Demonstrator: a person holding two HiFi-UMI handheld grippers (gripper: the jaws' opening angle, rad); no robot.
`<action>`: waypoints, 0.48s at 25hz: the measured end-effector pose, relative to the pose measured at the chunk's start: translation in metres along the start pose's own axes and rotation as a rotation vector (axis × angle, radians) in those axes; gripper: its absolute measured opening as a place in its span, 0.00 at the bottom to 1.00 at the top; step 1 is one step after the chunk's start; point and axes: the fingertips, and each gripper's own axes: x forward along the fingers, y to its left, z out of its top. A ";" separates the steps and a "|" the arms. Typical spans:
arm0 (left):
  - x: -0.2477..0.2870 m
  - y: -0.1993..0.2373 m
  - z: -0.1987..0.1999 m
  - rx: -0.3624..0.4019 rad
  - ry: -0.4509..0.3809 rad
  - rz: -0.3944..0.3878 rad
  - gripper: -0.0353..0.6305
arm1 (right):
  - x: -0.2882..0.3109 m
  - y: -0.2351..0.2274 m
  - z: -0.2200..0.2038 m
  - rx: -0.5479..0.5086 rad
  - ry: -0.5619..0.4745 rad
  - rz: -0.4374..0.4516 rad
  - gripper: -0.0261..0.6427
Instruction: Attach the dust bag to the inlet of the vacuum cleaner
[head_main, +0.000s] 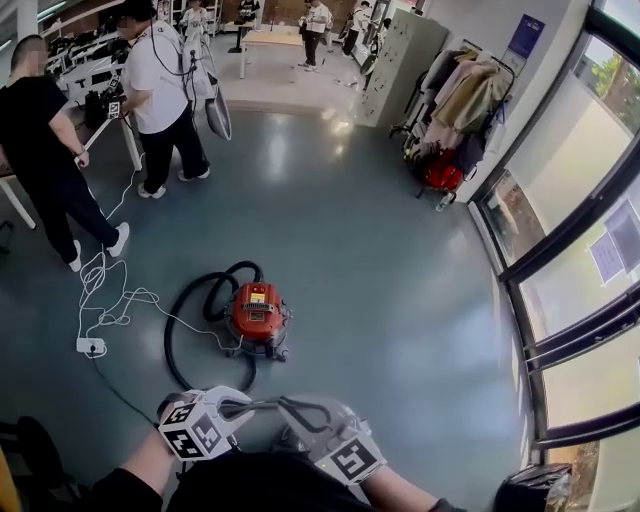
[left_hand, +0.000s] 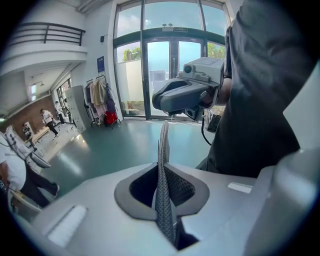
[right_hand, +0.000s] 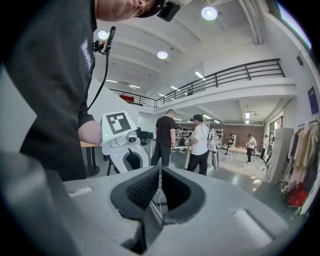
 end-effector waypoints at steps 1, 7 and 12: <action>0.006 0.003 0.003 -0.005 0.008 0.010 0.12 | -0.003 -0.006 -0.004 -0.009 0.002 0.016 0.05; 0.036 0.017 0.023 -0.053 0.013 0.065 0.12 | -0.018 -0.028 -0.032 -0.064 0.024 0.128 0.09; 0.047 0.028 0.034 -0.053 0.002 0.104 0.12 | -0.020 -0.041 -0.053 -0.107 0.067 0.171 0.18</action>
